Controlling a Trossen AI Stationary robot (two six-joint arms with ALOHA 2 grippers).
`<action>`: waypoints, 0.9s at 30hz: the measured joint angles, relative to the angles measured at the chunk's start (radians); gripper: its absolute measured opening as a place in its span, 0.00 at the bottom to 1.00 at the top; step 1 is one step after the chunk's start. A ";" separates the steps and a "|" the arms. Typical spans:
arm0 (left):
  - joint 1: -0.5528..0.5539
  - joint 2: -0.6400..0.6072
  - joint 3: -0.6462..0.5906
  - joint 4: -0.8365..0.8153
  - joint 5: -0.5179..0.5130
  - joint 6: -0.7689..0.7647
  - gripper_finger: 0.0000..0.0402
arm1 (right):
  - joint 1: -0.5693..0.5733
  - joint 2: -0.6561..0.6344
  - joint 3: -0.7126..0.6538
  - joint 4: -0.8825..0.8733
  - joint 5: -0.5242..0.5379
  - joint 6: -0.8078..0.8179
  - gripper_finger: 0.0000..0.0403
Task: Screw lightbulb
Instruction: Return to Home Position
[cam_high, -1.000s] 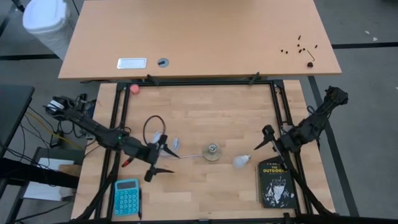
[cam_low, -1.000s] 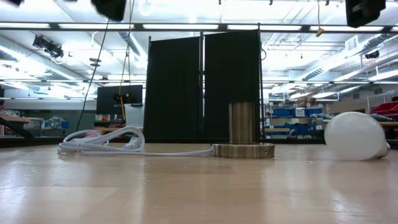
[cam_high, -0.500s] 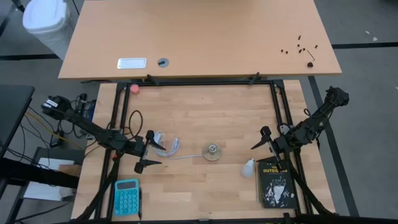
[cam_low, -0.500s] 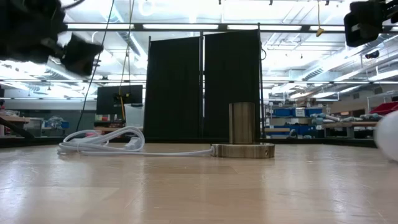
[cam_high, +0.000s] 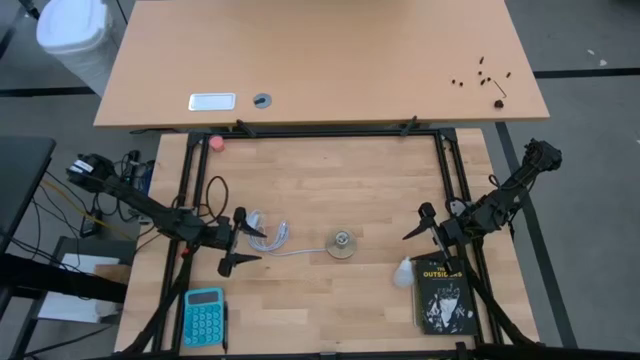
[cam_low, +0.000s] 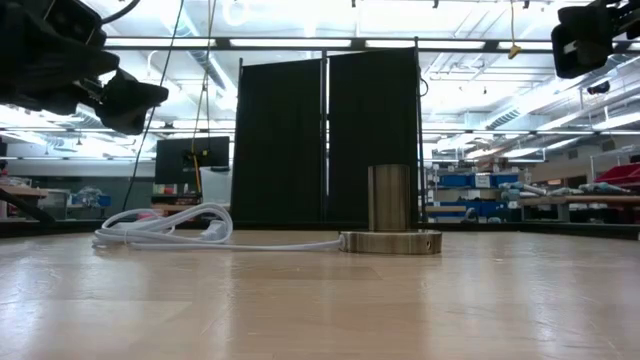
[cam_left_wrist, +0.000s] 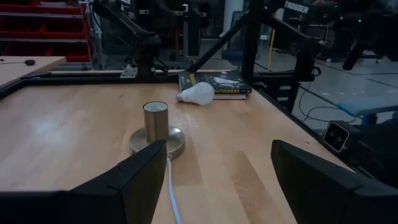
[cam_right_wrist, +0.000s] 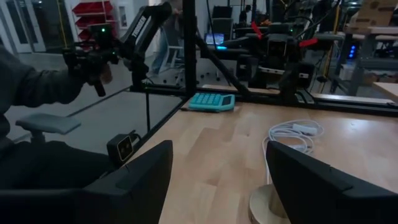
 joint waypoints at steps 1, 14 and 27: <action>0.000 0.000 0.000 0.002 0.000 0.000 0.73 | 0.000 0.000 0.000 0.000 0.000 0.000 0.67; 0.000 0.000 0.000 0.010 -0.001 0.004 0.73 | -0.012 0.002 0.000 -0.020 0.000 0.000 0.67; 0.000 -0.080 0.000 -0.046 -0.002 0.004 0.73 | -0.049 -0.009 -0.078 -0.282 0.000 0.000 0.67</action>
